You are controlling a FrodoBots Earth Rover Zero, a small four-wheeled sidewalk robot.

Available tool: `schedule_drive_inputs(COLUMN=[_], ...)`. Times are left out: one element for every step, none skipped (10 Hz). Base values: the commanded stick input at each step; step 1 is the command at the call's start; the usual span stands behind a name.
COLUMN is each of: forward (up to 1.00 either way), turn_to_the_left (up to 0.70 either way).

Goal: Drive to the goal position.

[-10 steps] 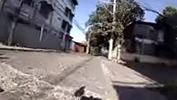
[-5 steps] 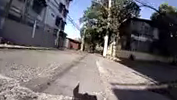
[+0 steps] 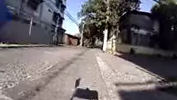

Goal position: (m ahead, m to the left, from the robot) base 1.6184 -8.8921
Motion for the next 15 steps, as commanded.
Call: schedule_drive_inputs(forward=[0.66,0.66,0.66,0.66,0.66,0.66,0.66,0.66,0.66,0.66,0.66,0.66,0.66,0.66,0.66], turn_to_the_left=[-0.32,-0.33,-0.33,-0.33,-0.33,-0.33,-0.33,-0.33,-0.33,-0.33,-0.33,-0.33,-0.33,-0.33,-0.33])
